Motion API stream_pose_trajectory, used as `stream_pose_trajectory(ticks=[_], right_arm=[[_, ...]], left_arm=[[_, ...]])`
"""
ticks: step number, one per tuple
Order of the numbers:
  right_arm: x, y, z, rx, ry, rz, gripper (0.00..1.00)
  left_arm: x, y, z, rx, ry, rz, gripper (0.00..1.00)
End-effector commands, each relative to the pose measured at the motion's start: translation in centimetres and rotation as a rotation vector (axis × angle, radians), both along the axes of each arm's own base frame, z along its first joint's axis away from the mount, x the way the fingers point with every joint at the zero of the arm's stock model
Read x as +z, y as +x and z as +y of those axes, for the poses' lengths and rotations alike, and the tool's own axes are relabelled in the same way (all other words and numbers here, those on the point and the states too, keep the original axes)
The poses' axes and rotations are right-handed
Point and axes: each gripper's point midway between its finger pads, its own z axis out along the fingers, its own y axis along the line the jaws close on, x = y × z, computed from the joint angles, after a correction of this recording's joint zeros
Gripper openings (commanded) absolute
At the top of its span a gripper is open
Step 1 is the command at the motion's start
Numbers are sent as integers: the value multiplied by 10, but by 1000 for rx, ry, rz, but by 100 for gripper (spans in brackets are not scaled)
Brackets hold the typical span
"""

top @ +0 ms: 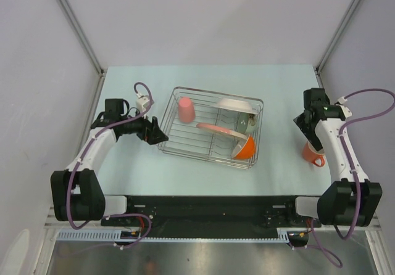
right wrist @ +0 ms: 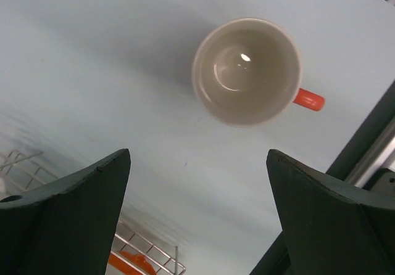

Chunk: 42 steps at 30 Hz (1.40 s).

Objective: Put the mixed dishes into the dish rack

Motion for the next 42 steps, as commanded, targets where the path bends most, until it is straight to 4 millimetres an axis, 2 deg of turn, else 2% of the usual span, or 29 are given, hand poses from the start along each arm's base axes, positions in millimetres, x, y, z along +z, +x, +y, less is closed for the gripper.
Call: stream_pose_trajectory(ticks=[1,7,10,14,17,20,24,28,29,30,32,37,38,40,41,42], right_arm=[[-14,-9,-16,-85,-36,96,98],[-27,2,-17,-90,-25,108,97],[-34,15,-16,-83,-8,94,96],[-52,23,-18,-79,-7,140,94],[-63,31,-21,-61,-6,157,87],[-76,36,-27,-63,3,178,74],[-78,45,-31,-50,-7,159,65],[-84,50,-32,-23,-1,170,44],[-88,52,-30,-12,15,173,23],[-89,55,-29,1,24,168,13],[-90,59,-23,31,54,157,0],[-71,70,-8,95,119,65,0],[-54,75,-3,124,130,-1,0],[-33,80,4,166,144,-78,0],[-9,87,15,238,171,-174,0],[3,90,22,273,186,-219,0]], left_arm=[[9,1,-4,-33,-5,-78,100],[3,-3,-3,-38,-1,-76,100],[2,-4,-3,-38,4,-73,100],[-1,-7,-4,-39,-9,-62,99],[-5,-10,-5,-35,-14,-47,100],[-14,-13,-3,-31,-6,-22,100],[-18,-14,-3,-33,-1,-14,99],[-16,-14,-4,-31,-8,-16,100],[-16,-14,-4,-32,-9,-16,100],[-16,-14,-4,-33,-8,-17,100],[-18,-15,-3,-34,-3,-10,99],[-19,-19,-4,-45,-4,6,100],[-20,-19,-4,-47,-7,15,100],[-22,-21,-5,-52,-17,36,100],[-26,-22,-6,-52,-21,53,100],[-26,-23,-6,-52,-30,64,100]])
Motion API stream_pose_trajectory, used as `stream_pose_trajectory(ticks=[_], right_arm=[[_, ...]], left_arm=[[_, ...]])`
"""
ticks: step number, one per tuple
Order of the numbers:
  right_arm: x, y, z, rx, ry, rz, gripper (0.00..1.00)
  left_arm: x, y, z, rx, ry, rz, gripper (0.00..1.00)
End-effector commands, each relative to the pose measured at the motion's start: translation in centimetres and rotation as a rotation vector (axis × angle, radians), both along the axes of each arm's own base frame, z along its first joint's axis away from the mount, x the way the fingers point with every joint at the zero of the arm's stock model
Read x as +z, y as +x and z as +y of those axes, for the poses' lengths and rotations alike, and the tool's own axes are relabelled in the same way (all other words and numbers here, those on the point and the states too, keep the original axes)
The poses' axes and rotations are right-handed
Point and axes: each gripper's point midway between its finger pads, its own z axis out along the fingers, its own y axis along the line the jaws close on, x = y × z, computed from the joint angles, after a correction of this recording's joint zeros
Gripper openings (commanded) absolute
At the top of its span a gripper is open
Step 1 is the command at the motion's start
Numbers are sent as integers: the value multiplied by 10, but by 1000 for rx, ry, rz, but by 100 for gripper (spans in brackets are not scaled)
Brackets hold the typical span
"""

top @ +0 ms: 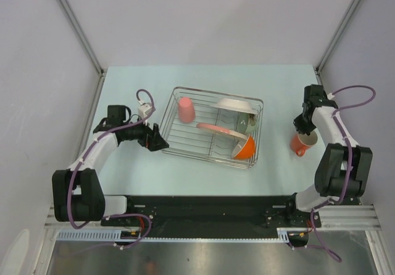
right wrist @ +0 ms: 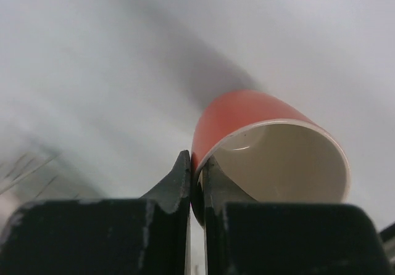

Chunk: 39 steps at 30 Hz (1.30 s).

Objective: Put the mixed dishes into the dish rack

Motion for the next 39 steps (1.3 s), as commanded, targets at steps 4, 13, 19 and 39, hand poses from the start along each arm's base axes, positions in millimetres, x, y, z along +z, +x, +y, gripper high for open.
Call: stream_pose_trajectory(ticks=[4,13,19,39], right_arm=[[143,42,85,373,305,-581,0],[242,36,161,669,638,-902,0],[300,33,204,826,823,-1074,0],[328,7,365,1096,1429,-1083,0]], left_arm=[[-3,-12,-11,-54,-64,70,100],[10,-15,-16,-57,-111,95,100],[30,-32,-28,-121,-233,183,100],[161,31,11,120,-27,-322,100]])
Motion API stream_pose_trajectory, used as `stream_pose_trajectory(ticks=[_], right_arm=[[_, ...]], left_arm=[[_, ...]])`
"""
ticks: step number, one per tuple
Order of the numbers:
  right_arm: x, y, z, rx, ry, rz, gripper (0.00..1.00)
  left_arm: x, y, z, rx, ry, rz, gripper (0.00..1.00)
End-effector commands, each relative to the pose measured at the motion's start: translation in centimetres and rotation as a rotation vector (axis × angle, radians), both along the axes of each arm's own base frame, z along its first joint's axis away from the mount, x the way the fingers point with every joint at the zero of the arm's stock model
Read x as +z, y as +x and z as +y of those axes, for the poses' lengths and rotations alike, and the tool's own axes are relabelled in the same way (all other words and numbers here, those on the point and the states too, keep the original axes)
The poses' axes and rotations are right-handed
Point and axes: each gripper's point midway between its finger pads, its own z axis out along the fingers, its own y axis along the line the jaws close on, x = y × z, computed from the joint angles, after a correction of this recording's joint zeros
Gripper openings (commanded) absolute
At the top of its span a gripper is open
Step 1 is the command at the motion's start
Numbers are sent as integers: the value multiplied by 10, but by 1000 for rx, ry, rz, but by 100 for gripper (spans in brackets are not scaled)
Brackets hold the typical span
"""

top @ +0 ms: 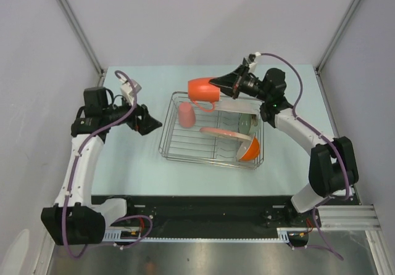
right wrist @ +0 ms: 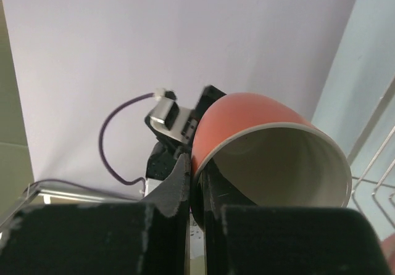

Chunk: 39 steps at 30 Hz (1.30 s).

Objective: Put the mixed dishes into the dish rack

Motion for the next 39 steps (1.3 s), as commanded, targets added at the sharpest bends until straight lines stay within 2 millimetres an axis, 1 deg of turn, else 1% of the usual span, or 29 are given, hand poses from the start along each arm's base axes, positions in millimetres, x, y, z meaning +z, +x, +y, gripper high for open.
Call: stream_pose_trajectory(ticks=[1,2,3,5,6,8,9,10,11,12,13,14,15,17,20,21,23,24,25,26,30,36,38,39], right_arm=[[61,-28,13,86,160,-182,0],[59,-32,19,101,163,-174,0],[59,-32,22,104,169,-170,0],[59,-35,28,123,194,-158,0],[60,-37,33,133,207,-149,0],[61,-40,41,161,241,-130,0],[61,-46,48,180,253,-127,0],[64,-49,50,188,264,-135,0],[61,-49,54,193,266,-127,0],[62,-52,59,200,271,-125,0],[59,-52,62,203,268,-117,0],[58,-52,64,203,268,-114,0],[57,-51,65,201,270,-109,0],[58,-52,68,206,281,-107,0],[58,-51,73,213,293,-98,0],[56,-49,75,213,292,-92,0],[60,-52,79,229,307,-91,0],[58,-50,82,232,310,-83,0],[61,-52,82,239,321,-88,0],[62,-54,85,249,323,-87,0],[61,-53,89,260,322,-84,0],[60,-53,92,276,323,-79,0],[62,-56,89,284,310,-96,0],[61,-53,87,277,295,-93,0]], left_arm=[[54,25,4,74,-33,-118,100],[62,24,-1,61,-76,-99,100],[74,26,-5,41,-102,-110,100],[90,21,-15,7,-182,-75,100],[105,21,-20,-32,-216,-120,100],[119,17,-25,-25,-302,-87,99],[129,16,-28,-51,-325,-146,100],[133,14,-30,-56,-347,-149,100],[137,12,-32,-49,-390,-114,100],[143,9,-34,-79,-411,-137,100],[146,8,-36,-90,-431,-121,99],[148,7,-37,-85,-468,-69,100],[152,8,-39,-101,-480,-76,100],[153,8,-40,-118,-499,-38,99],[152,8,-41,-121,-504,-29,100],[148,7,-41,-121,-506,-23,100],[143,6,-43,-126,-507,-24,100],[139,5,-44,-129,-506,-18,100],[137,5,-44,-130,-504,-17,100],[131,6,-44,-127,-498,-13,100],[121,11,-43,-108,-481,-18,100],[113,15,-47,-116,-468,-22,100],[114,16,-46,-122,-443,-34,100],[112,17,-44,-112,-427,-34,100]])
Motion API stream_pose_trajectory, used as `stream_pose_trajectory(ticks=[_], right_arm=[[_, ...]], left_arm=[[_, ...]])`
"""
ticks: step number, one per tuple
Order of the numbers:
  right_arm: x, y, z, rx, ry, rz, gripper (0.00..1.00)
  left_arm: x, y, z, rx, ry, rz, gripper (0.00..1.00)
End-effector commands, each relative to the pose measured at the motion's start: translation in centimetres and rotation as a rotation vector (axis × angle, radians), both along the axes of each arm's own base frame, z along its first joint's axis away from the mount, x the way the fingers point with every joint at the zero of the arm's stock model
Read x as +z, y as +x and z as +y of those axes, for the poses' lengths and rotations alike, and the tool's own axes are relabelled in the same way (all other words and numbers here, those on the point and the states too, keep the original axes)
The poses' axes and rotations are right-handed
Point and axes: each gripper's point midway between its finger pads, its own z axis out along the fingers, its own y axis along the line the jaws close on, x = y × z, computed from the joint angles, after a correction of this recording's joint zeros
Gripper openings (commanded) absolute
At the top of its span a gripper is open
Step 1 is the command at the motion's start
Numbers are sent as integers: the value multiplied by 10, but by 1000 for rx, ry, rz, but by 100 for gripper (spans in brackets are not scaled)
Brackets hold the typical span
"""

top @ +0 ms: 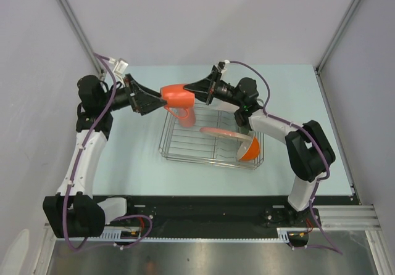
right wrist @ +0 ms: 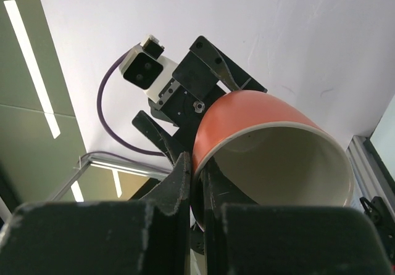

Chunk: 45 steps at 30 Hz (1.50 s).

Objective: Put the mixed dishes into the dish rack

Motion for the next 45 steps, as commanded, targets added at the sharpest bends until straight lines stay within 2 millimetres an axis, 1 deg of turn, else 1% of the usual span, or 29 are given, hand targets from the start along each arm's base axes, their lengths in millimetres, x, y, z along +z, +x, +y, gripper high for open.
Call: stream_pose_trajectory(ticks=[1,2,3,4,5,7,9,12,13,15,16,18,19,20,21,25,27,31,33,36,37,38,41,45], right_arm=[[67,-26,-13,31,110,-185,0],[68,-27,-15,30,100,-194,0],[67,-21,-20,11,81,-194,0],[69,-21,-23,5,76,-201,0],[71,-22,-27,4,66,-203,0],[71,-20,-32,-10,48,-218,0],[71,-22,-33,-7,30,-222,0],[69,-24,-29,4,29,-218,0],[68,-24,-28,6,30,-215,0],[66,-24,-24,10,31,-209,0],[65,-24,-24,10,32,-204,0],[64,-24,-22,12,34,-202,0],[63,-24,-21,14,34,-201,0],[62,-24,-20,14,34,-199,0],[62,-24,-20,15,36,-197,0],[63,-26,-17,26,46,-193,0],[61,-27,-15,28,38,-190,0],[56,-24,-13,23,28,-180,0],[58,-26,-10,32,44,-171,0],[55,-25,-5,39,60,-155,0],[57,-27,-5,42,74,-163,0],[54,-26,-3,44,77,-155,0],[56,-26,-2,47,103,-151,0],[60,-26,-1,35,128,-152,0]], left_arm=[[-8,-1,-2,-21,79,-43,100],[-1,0,-1,-14,97,-71,100],[-1,0,3,-2,110,-82,100],[-2,0,5,1,125,-96,100],[2,0,7,9,134,-114,99],[4,1,14,24,143,-129,100],[5,2,19,33,140,-128,100],[2,1,17,17,131,-118,100],[4,1,17,16,117,-115,100],[3,-2,15,5,92,-91,100],[6,-2,14,1,85,-105,100],[7,-8,11,-28,52,-70,100],[11,-8,10,-41,44,-87,100],[8,-10,9,-57,32,-72,100],[13,-10,8,-65,12,-71,99],[-1,-4,5,-74,-14,-16,100],[-4,-2,3,-71,-12,-14,100],[-3,-3,-4,-85,-13,-19,100],[-4,-4,-10,-99,-14,-16,100],[-4,-1,-11,-94,-16,-16,100],[-5,-5,-19,-118,-19,-10,100],[-3,-7,-23,-132,-23,-11,100],[-3,-7,-30,-143,-24,-13,100],[-7,-7,-34,-146,-27,4,100]])
